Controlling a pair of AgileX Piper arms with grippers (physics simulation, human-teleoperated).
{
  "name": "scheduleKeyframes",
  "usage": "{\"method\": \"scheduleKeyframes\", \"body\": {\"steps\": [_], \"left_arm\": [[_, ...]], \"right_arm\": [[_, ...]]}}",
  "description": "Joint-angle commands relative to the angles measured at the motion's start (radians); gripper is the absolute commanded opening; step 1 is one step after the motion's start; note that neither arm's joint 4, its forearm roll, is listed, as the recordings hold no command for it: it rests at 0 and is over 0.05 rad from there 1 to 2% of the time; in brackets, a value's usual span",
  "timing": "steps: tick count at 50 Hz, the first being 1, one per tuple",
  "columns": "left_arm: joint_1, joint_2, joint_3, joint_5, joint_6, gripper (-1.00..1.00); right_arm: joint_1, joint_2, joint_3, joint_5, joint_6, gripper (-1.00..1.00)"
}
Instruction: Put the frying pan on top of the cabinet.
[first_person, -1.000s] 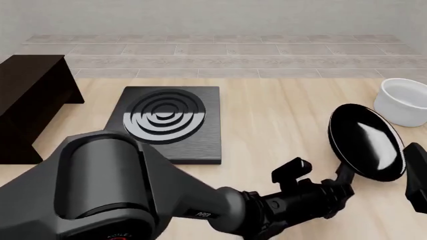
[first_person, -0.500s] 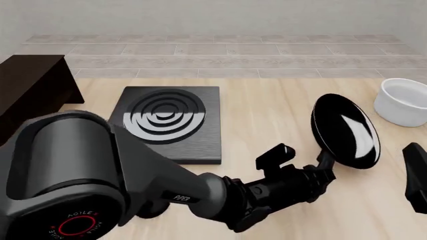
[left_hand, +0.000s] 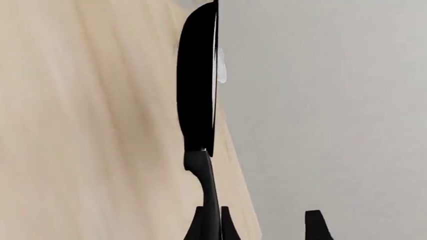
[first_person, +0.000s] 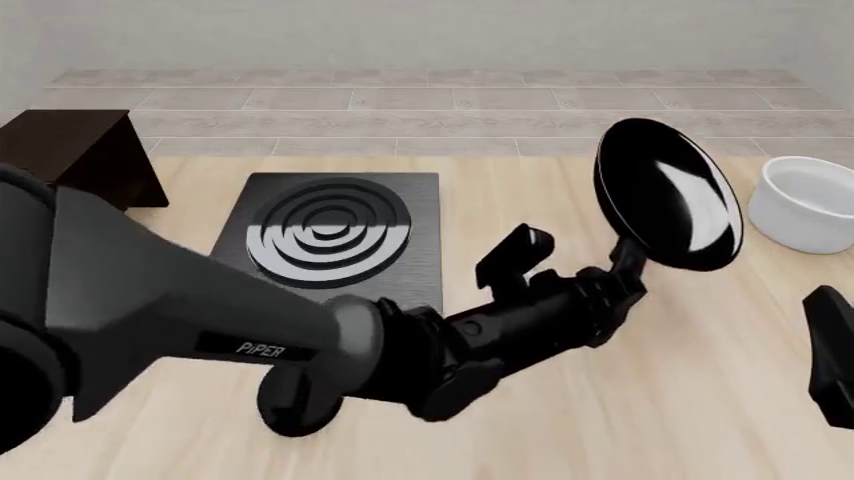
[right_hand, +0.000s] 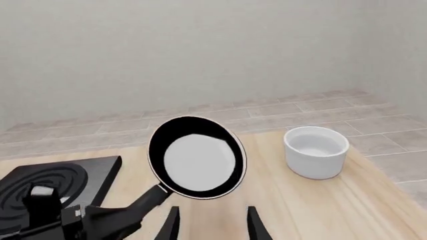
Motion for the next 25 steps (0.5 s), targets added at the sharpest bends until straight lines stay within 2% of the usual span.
{"method": "scheduleKeyframes", "body": {"steps": [1, 8, 21, 24, 25], "left_arm": [[0.027, -0.158, 0.034, 0.003, 0.03, -1.0], [0.085, -0.226, 0.038, 0.042, 0.037, -1.0], [0.246, -0.414, 0.028, 0.175, 0.114, -1.0], [0.269, -0.473, 0.044, 0.19, 0.122, -1.0], [0.289, -0.47, 0.047, 0.191, 0.102, -1.0]], "right_arm": [[0.003, 0.001, 0.0, 0.0, -0.005, 1.0], [0.003, 0.001, 0.0, 0.001, -0.006, 1.0], [0.006, -0.001, 0.0, -0.001, -0.008, 1.0], [0.009, -0.002, 0.0, -0.002, -0.01, 1.0], [0.01, -0.002, 0.0, -0.002, -0.01, 1.0]]}}
